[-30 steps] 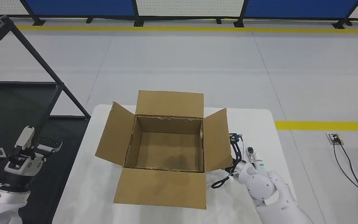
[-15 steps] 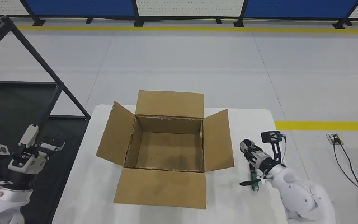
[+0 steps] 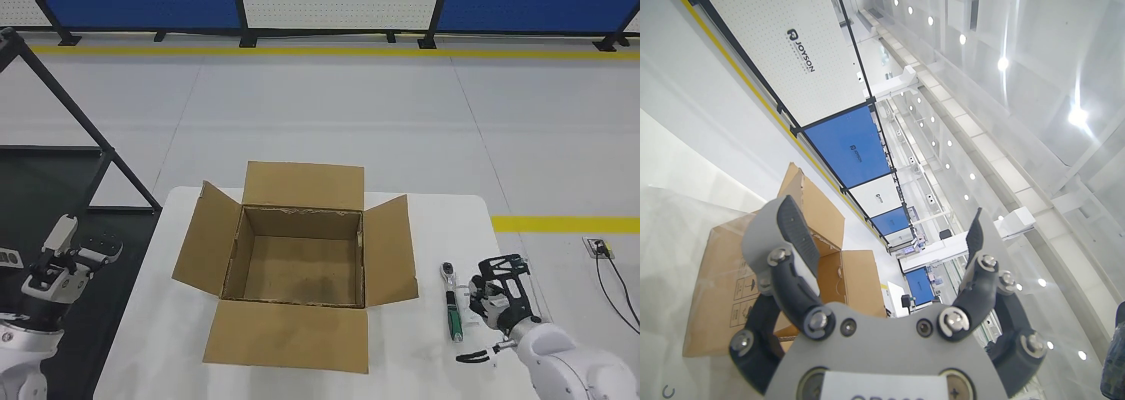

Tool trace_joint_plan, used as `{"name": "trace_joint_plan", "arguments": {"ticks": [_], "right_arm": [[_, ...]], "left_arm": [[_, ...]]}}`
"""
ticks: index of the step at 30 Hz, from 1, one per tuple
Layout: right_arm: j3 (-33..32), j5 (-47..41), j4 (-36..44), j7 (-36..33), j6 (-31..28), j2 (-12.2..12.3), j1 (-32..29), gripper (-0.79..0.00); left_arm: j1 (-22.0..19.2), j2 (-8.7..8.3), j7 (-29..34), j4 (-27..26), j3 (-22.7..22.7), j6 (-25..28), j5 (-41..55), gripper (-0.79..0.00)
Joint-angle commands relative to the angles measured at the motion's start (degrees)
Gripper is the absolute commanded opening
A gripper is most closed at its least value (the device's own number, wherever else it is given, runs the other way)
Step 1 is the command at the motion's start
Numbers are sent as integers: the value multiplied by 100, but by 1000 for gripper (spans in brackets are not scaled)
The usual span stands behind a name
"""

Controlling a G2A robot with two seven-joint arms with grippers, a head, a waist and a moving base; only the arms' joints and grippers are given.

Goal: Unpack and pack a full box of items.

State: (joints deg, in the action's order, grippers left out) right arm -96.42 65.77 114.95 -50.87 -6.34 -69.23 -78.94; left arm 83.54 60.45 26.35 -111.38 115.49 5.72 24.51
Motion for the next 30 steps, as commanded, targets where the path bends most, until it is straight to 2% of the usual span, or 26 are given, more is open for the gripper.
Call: {"name": "trace_joint_plan", "arguments": {"ticks": [1,8,11,19,23,27,30], "right_arm": [[-54,22,98,-112,255,0,-17,0],[-54,22,98,-112,255,0,-17,0],[58,140,-149,20,114,11,16,0],[611,851,-1146,-836,583,10,910,0],[738,881,-1622,-1246,513,17,1288,-114],[789,917,-1958,-1346,525,21,1491,-160],[819,888,-2102,-1370,503,24,1534,-151]], "left_arm": [[-15,0,-1,16,-10,-4,3,0],[-88,0,-34,79,-76,-32,11,0],[-106,2,-47,134,-87,-13,24,0],[-85,7,-84,195,-16,14,82,0],[-109,4,-76,195,-9,-13,84,0],[-145,0,-55,228,-21,-31,63,0],[-177,-3,-45,248,-39,-49,45,0]]}}
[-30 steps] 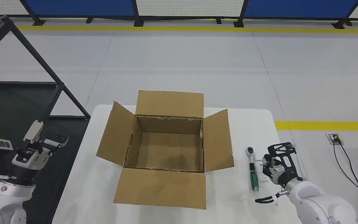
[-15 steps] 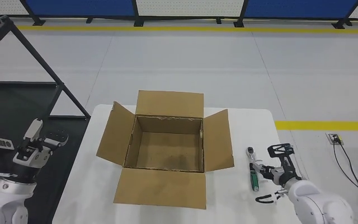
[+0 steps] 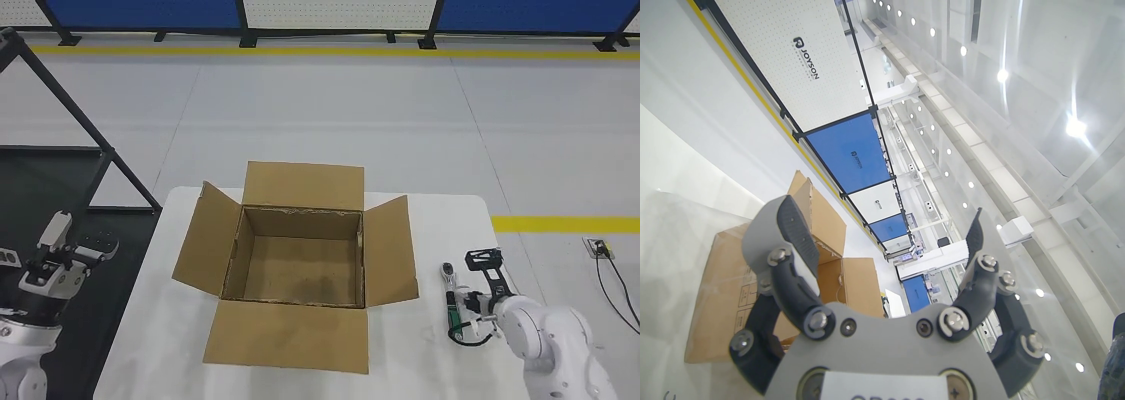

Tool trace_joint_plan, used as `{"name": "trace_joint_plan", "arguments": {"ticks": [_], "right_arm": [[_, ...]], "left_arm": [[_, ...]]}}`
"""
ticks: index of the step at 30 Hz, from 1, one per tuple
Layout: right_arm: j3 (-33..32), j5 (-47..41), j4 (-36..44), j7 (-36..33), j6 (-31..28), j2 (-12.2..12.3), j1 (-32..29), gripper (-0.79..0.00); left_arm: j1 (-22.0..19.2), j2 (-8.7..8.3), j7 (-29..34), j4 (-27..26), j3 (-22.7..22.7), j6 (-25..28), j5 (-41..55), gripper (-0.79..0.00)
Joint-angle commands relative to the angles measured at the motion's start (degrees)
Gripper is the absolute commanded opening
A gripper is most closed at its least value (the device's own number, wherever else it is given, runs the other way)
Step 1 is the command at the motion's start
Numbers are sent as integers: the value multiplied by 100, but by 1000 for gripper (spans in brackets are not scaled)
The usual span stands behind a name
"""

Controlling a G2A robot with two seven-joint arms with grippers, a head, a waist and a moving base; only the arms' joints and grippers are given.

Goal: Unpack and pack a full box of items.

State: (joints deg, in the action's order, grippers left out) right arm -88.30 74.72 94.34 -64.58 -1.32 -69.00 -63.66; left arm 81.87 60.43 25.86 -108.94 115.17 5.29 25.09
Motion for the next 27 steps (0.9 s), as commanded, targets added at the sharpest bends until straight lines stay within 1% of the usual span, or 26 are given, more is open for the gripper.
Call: {"name": "trace_joint_plan", "arguments": {"ticks": [1,3,4,7,8,10,11,12,17,18,22,24,27], "right_arm": [[21,-58,-80,-15,-28,0,13,-157],[35,-58,-159,-9,-80,6,37,-197],[51,-78,-198,-9,-99,6,41,-203],[88,-62,-296,3,-110,10,68,-179],[104,-49,-324,2,-120,12,81,-191],[130,-7,-372,-1,-81,13,104,-231],[144,-3,-385,3,-69,13,114,-280],[146,0,-408,12,-66,15,127,-299],[221,76,-513,-20,-31,18,183,-336],[244,119,-531,-45,-31,19,197,-366],[331,188,-615,-65,4,16,255,-354],[380,258,-673,-96,32,14,300,-360],[430,274,-755,-114,33,11,353,-406]], "left_arm": [[-21,-2,8,8,-13,-11,-18,0],[-44,-5,16,12,-28,-20,-31,0],[-55,-6,15,15,-35,-26,-35,0],[-80,-8,20,16,-54,-39,-50,0],[-84,-9,29,13,-59,-40,-57,0],[-89,-10,31,16,-62,-44,-59,0],[-91,-10,31,16,-62,-44,-59,0],[-91,-10,31,15,-63,-45,-59,0],[-81,-11,22,7,-61,-54,-69,0],[-78,-10,10,6,-60,-54,-64,0],[-61,-9,-2,-7,-56,-38,-70,0],[-55,-9,-8,-12,-54,-45,-80,0],[-52,-8,-7,-16,-54,-39,-68,0]]}}
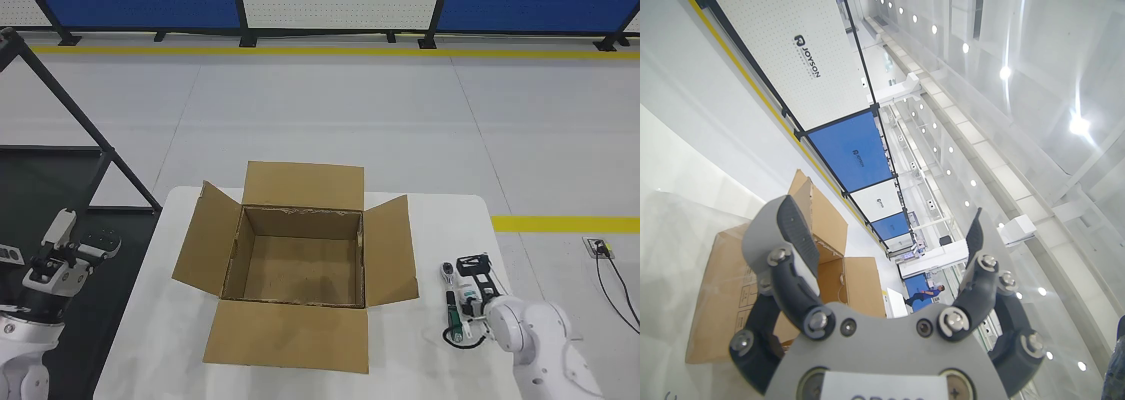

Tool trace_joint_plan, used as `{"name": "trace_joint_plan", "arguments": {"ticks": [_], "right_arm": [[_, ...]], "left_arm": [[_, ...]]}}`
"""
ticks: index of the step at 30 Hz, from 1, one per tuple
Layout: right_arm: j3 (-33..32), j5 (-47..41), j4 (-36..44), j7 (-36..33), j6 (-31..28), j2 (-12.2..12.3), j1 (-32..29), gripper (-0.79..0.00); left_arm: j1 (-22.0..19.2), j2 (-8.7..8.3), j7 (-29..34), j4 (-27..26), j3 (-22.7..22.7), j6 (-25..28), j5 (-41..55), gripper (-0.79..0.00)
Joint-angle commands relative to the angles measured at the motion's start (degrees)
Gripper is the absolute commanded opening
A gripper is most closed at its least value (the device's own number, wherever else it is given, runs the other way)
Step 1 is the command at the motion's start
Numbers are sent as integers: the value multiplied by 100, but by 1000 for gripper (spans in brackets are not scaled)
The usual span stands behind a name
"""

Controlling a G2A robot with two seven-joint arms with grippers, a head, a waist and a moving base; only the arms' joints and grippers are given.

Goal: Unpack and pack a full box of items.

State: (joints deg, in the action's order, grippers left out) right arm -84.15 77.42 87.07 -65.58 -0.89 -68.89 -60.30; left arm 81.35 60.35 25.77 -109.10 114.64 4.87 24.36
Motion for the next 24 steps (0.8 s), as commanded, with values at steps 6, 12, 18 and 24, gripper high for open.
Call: {"name": "trace_joint_plan", "arguments": {"ticks": [6,12,18,24], "right_arm": [[108,52,-157,-98,-16,-5,109,-486],[43,1,54,28,70,0,86,-785],[-512,-565,1683,435,52,43,-517,-785],[-888,-1178,3818,966,-170,61,-1275,-785]], "left_arm": [[13,1,4,4,7,22,5,0],[42,3,-6,9,40,43,27,0],[67,4,3,-7,81,79,59,0],[148,17,-47,6,152,178,157,0]]}}
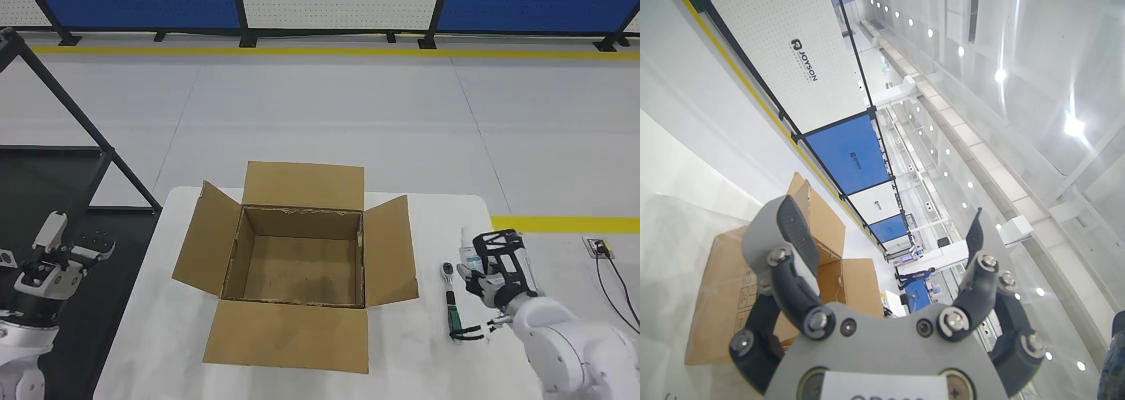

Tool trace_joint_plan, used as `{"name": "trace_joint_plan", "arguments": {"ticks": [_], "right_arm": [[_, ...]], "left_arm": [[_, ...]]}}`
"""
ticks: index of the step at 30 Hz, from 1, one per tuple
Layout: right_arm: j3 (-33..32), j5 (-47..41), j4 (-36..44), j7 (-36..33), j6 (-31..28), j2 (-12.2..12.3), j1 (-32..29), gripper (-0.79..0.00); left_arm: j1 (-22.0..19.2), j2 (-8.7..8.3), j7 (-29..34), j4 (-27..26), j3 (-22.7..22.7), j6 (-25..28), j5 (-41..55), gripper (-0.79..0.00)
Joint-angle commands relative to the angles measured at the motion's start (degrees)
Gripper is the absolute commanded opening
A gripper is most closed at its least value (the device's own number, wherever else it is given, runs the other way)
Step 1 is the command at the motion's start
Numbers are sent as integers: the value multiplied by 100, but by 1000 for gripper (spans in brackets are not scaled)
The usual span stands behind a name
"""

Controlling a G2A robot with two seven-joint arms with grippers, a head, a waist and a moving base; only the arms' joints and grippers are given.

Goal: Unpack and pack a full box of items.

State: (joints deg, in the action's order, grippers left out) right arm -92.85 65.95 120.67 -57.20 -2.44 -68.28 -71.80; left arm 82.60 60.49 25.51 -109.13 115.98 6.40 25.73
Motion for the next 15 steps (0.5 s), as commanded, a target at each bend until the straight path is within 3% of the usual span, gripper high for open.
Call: {"name": "trace_joint_plan", "arguments": {"ticks": [1,3,6,10,15], "right_arm": [[-4,-91,759,247,-68,-1,-237,-785],[65,-205,1316,433,-201,-1,-431,-785],[390,-287,1398,808,-709,7,-364,-785],[1335,131,1398,836,-980,-11,26,-785],[2833,1106,1392,242,-369,-135,689,-785]], "left_arm": [[48,8,-48,17,44,54,48,0],[120,19,-106,41,111,108,117,0],[257,37,-168,40,241,206,223,0],[459,65,-234,26,424,337,388,0],[643,89,-204,-31,554,423,463,0]]}}
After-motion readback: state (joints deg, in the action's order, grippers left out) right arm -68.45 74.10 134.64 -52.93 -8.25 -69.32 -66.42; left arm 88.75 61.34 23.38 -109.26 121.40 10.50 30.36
